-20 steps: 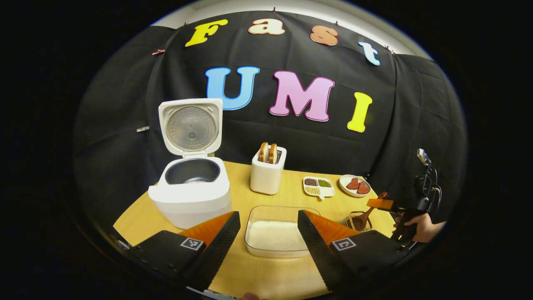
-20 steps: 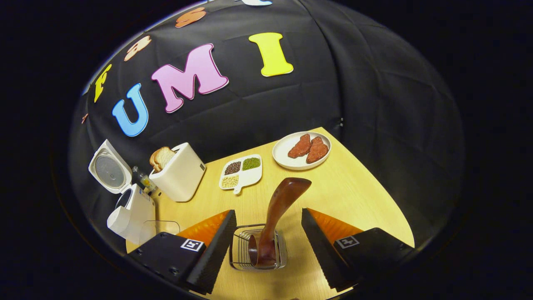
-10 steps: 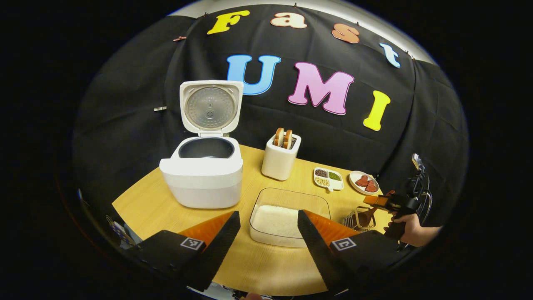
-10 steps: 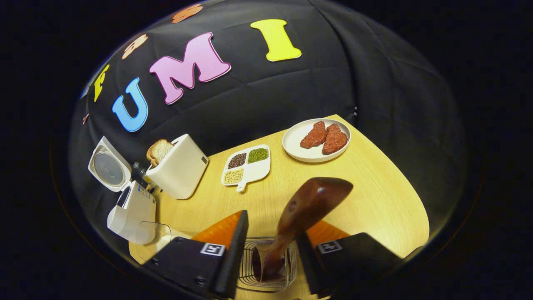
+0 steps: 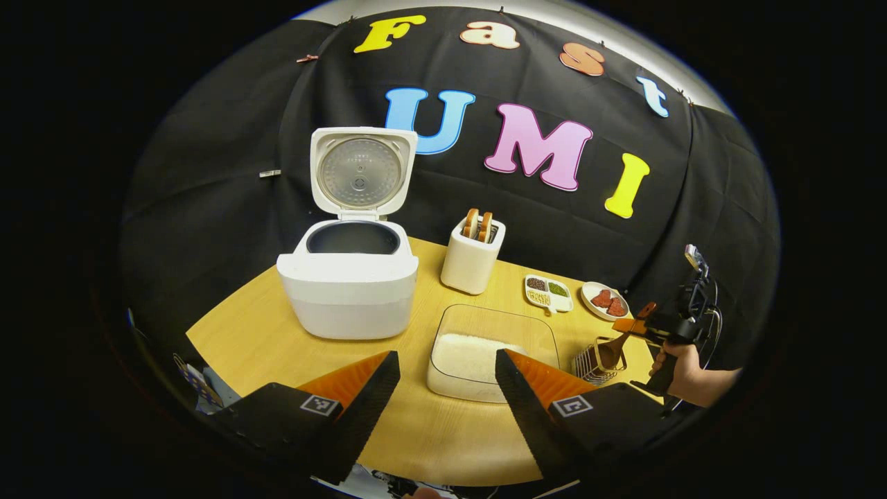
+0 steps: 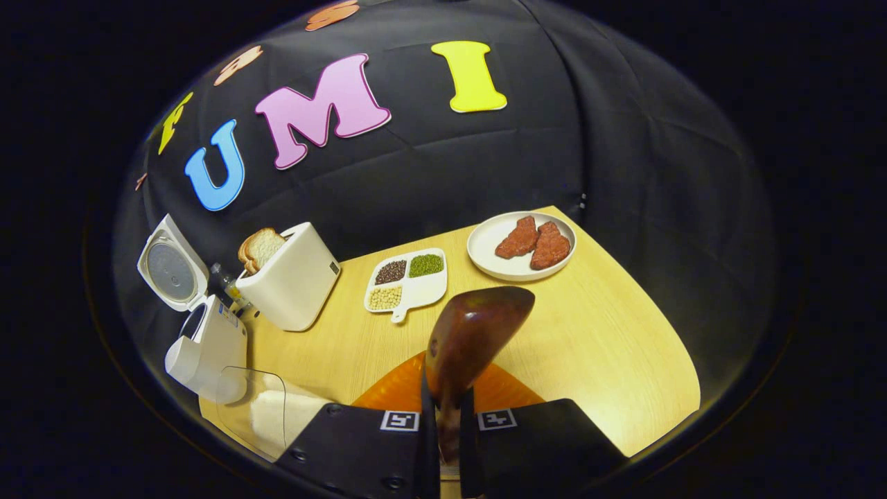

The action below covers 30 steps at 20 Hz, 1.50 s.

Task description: Close the left gripper, press the button to open the rice cooker; take a wooden spoon from the chopstick holder with the right hand, scoop a spoonful of rice and pour it into the rice cooker, then put the wooden spoon back into the chopstick holder.

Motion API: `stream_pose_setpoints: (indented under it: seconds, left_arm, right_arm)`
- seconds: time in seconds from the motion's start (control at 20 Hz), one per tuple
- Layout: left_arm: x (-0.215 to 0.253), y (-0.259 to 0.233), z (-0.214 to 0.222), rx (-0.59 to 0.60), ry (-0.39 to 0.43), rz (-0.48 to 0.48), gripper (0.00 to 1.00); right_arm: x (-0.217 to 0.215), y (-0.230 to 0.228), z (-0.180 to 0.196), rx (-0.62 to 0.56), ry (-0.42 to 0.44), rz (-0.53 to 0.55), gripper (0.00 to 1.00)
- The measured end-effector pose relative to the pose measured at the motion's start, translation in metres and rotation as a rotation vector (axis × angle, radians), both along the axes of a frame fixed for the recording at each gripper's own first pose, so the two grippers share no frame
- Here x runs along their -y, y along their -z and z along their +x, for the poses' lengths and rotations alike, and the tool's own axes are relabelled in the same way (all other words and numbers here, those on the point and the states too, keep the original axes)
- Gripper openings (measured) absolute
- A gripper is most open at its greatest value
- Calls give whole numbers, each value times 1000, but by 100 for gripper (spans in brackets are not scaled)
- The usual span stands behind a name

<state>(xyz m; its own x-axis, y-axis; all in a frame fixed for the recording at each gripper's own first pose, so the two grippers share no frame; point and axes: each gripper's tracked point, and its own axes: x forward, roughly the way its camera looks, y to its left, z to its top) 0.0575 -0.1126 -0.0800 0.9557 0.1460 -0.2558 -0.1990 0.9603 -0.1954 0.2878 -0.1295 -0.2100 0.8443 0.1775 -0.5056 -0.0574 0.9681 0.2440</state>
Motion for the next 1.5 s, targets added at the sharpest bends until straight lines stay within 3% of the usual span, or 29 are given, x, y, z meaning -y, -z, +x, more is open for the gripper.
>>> stream_pose_setpoints:
  seconds: [0.4,0.55,0.8,0.85,0.9,1.15,1.5]
  left_arm:
    - [-44,-12,-12,77,73,31,96]
    - [-67,-6,-18,84,90,20,96]
    - [-111,-4,-34,99,98,-4,96]
    - [-119,-3,-36,99,100,-3,96]
    - [-126,-2,-36,99,104,-8,96]
    - [-145,13,-42,76,137,3,96]
    - [-152,35,-42,22,196,-19,96]
  right_arm:
    - [-9,-82,-24,101,79,-8,15]
    - [-36,-113,-40,148,87,20,16]
    - [-106,-142,-57,217,29,61,16]
    - [-124,-141,-60,222,13,64,11]
    - [-137,-140,-61,229,1,62,16]
    - [-187,-102,-66,232,-43,-29,16]
    - [-199,-26,-58,197,-35,-162,16]
